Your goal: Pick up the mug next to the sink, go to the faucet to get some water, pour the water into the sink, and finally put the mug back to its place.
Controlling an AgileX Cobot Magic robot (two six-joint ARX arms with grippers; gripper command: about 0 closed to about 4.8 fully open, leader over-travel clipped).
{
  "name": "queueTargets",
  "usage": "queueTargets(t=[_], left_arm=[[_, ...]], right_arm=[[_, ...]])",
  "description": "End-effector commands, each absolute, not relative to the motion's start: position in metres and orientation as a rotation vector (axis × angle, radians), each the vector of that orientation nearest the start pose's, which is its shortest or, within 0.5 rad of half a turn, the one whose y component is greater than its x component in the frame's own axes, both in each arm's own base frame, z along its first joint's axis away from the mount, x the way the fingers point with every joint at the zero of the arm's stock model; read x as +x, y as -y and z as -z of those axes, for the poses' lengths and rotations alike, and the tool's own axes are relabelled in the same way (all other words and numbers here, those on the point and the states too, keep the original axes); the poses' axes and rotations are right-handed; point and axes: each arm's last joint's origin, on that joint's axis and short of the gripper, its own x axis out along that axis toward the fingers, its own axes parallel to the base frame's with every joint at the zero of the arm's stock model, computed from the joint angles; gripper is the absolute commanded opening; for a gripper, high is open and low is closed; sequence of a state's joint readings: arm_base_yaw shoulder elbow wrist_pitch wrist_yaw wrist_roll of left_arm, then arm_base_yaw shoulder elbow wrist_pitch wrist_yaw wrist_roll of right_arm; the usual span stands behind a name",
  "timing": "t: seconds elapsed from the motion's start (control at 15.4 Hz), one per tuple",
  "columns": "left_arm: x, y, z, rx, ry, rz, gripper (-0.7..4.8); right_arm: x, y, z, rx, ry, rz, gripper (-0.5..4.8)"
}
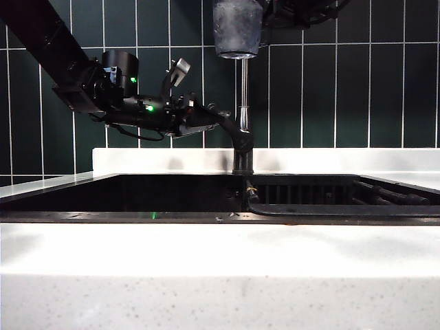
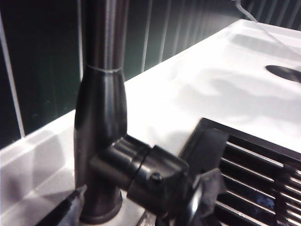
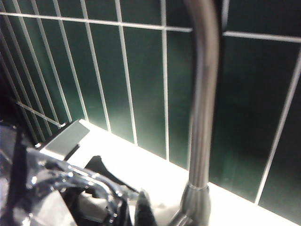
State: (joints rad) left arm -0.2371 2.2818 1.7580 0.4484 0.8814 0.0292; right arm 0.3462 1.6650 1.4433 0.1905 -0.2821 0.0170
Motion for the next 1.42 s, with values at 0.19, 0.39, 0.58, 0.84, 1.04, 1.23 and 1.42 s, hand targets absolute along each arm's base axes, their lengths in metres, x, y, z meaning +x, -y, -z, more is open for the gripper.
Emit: queueTargets(t=[0.19,0.39,0.58,0.84,1.04,1.23,1.42], left_arm=[[0.504,0.139,-0.234,0.017,-0.022,0.990,2.87],[0.505,0.139,-0.235,0.016,-0.018,0.968,2.87],[0.505,0.139,-0.238,-0.012,-0.001,0.957,2.87],[0.504,0.130,-0.237,-0.040,-0.041,1.075,2.87],[0.502,0.118,-0.241,-0.065,-0.057,1.187,2.87],[0.498,0.111,-0.252,-0.067,-0.065,1.247,2.88],[0.489,0.099,-0.283,-0.059,-0.042,1.220,1.91]], right_arm=[[0.363,-0.140,-0.379,0.025,0.027,-0.638,-0.02],[0.363,-0.140,-0.379,0.025,0.027,-0.638,-0.02],[0.363,-0.140,-0.379,0.025,0.027,-0.638,-0.02],[0.363,-0.140,-0.379,0.025,0.027,-0.638,-0.02],[0.363,-0.140,-0.379,0.025,0.027,-0.638,-0.02],[0.363,-0.140,-0.379,0.025,0.024,-0.639,-0.02],[0.363,-0.140,-0.377,0.021,-0.003,-0.639,-0.02]])
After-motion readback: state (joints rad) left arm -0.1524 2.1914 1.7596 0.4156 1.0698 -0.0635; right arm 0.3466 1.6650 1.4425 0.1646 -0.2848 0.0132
